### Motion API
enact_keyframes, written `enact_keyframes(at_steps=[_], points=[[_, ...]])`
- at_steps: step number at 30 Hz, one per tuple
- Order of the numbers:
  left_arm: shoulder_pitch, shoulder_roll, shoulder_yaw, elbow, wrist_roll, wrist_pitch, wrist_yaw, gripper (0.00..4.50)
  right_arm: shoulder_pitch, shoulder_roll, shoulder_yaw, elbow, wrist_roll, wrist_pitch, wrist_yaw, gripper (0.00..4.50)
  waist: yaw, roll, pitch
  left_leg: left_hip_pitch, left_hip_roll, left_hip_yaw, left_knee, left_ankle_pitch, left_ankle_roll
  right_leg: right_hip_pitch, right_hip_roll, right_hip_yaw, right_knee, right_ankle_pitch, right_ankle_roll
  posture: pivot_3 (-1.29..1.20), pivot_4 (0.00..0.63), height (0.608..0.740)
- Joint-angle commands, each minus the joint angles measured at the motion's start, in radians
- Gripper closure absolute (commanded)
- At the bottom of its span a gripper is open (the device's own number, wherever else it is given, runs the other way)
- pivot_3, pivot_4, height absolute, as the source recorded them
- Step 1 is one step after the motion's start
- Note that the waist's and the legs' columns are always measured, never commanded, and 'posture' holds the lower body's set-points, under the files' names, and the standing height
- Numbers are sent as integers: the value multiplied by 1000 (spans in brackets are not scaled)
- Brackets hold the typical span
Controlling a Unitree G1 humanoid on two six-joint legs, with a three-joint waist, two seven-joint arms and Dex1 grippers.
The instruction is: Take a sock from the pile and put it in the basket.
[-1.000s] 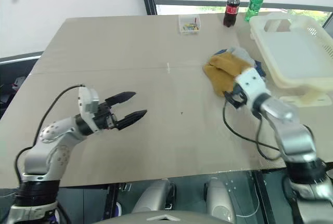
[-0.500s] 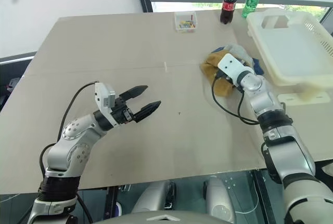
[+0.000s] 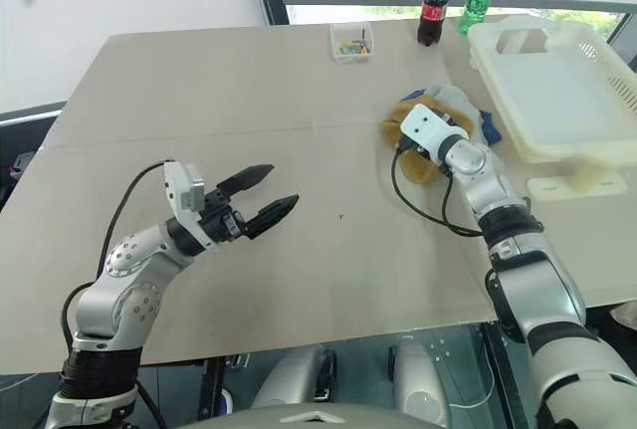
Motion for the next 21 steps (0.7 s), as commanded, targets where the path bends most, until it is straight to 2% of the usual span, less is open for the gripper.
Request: enact_keyframes(at_steps=[1,7,8,10,15,21], points=[[4,5,19,-45,-18,-9,3,0,-38,3,-16,33,-7,-36,-27,1676,0,0,0,0,0,0,0,0,0,0,0,0,0,0,0,0,150,740],[21,7,27,-67,-23,-3,11,0,-69,-10,-7,117,-46,-58,-72,1676,0,0,0,0,0,0,0,0,0,0,0,0,0,0,0,0,150,740],[22,9,29,-69,-24,-2,11,0,-72,-10,-8,125,-49,-63,-74,2098,0,0,0,0,0,0,0,0,0,0,0,0,0,0,0,0,150,740],[24,11,31,-72,-24,-1,13,0,-76,-8,-16,129,-44,-76,-74,2507,0,0,0,0,0,0,0,0,0,0,0,0,0,0,0,0,150,740],[25,13,33,-73,-19,-1,15,0,-77,3,-29,88,-27,-89,-60,4289,0,0,0,0,0,0,0,0,0,0,0,0,0,0,0,0,150,740],[25,9,32,-72,-20,0,18,0,-62,21,-43,14,9,-63,-6,4289,-2,0,0,0,0,1,0,0,0,0,0,1,0,0,0,0,150,740]])
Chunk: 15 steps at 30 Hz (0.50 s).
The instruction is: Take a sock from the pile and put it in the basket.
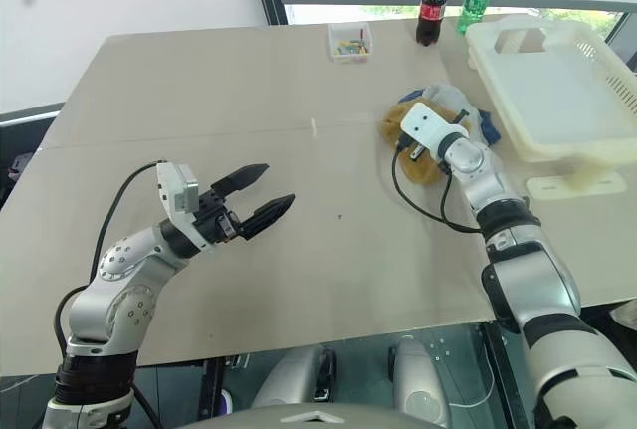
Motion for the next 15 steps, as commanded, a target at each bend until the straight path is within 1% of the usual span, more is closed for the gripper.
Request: enact_keyframes(at_steps=[1,4,6,10,15], points=[[5,8,21,-44,-19,-3,7,0,-13,10,-35,-101,49,18,44,4289,0,0,0,0,0,0,0,0,0,0,0,0,0,0,0,0,150,740],[2,7,19,-42,-19,-2,11,0,18,32,-55,-196,117,70,122,4289,1,0,0,0,0,0,0,0,0,0,0,0,0,0,0,0,150,740],[2,9,24,-40,-22,-1,12,0,67,54,-48,-309,163,133,200,4289,1,0,0,0,0,0,0,0,0,0,0,0,0,0,0,0,150,740],[1,14,35,-36,-28,3,8,0,186,94,10,-519,194,233,303,4289,3,0,0,0,0,-1,0,0,0,0,0,-1,0,0,0,0,150,740],[-6,42,80,-13,-55,13,-10,0,324,137,111,-703,220,296,408,4289,3,0,0,0,0,-2,1,0,0,0,0,-1,2,0,0,0,150,740]])
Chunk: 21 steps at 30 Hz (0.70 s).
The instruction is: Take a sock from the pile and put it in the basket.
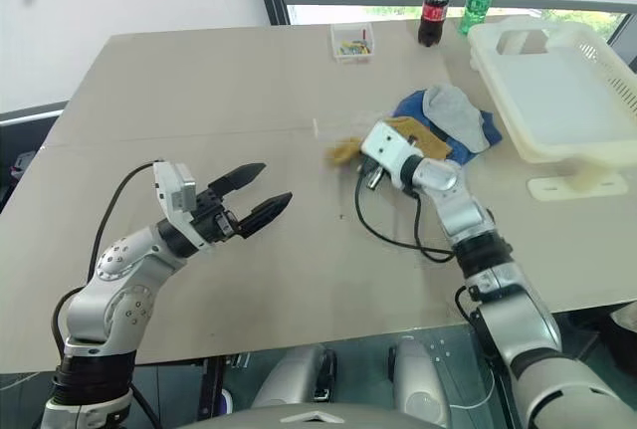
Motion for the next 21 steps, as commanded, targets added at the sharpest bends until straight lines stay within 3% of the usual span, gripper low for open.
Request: enact_keyframes(at_steps=[1,5,15,18,20,21], points=[[-7,32,58,-7,-40,-1,-21,0,53,24,62,-140,36,27,76,4289,-2,0,0,0,0,0,0,0,0,0,0,0,0,0,0,0,150,740],[10,80,98,24,-64,10,-70,0,113,41,130,-227,98,51,198,4289,-1,0,0,1,0,0,0,0,0,0,0,0,1,0,0,0,150,740],[62,215,172,98,-96,52,-204,0,96,54,179,-254,130,149,303,4289,0,1,0,1,0,-2,0,0,0,0,0,-1,0,0,0,0,150,740],[67,242,180,109,-98,64,-222,0,104,73,173,-288,151,187,294,3562,0,0,0,1,0,-2,0,0,0,0,0,-1,0,0,0,0,150,740],[68,257,173,110,-91,73,-234,0,110,74,163,-345,172,238,288,2892,0,1,0,1,0,-2,0,0,0,0,0,-1,0,0,0,0,150,740],[68,262,169,110,-88,76,-238,0,110,70,160,-373,182,265,290,2313,1,1,0,1,0,-2,0,0,0,0,0,-1,0,0,0,0,150,740]])
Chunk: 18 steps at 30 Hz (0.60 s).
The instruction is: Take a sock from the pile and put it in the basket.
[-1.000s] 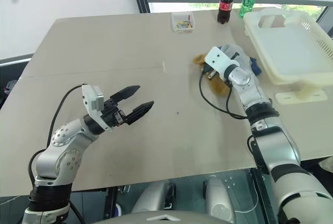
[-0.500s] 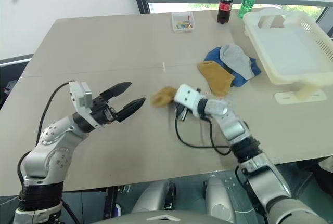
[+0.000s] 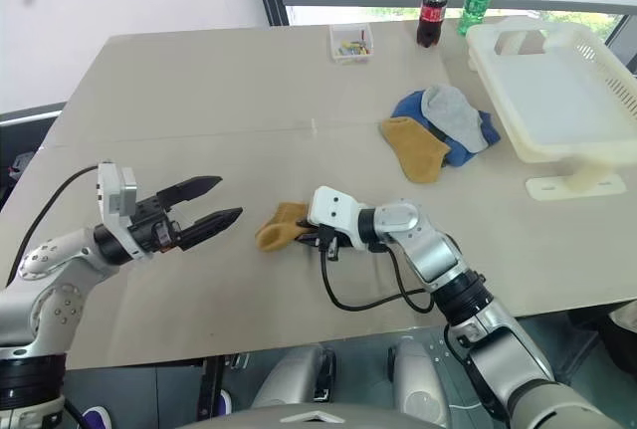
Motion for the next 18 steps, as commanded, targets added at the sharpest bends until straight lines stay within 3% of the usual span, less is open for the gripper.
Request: enact_keyframes(at_steps=[1,9,13,18], points=[[4,28,8,-9,6,4,-24,0,-2,-18,-28,-157,66,105,17,2007,1,0,0,0,0,0,0,0,0,0,0,0,0,0,0,0,150,740],[-55,-56,-138,30,157,-34,86,0,9,-175,-160,-451,232,459,-6,2007,25,-1,0,-1,-1,-2,0,0,0,1,-2,-2,-2,0,0,0,150,740],[-47,-112,-198,29,221,-53,136,0,52,-200,-181,-406,176,471,-118,2007,23,-1,0,-1,0,-2,-1,0,0,0,-1,-2,-2,0,0,0,150,740],[-51,-92,-206,55,286,-86,147,0,58,-194,-147,-271,81,390,-224,2007,23,-1,-1,-1,-1,-1,-1,0,0,0,-1,-1,-1,0,0,0,150,740]])
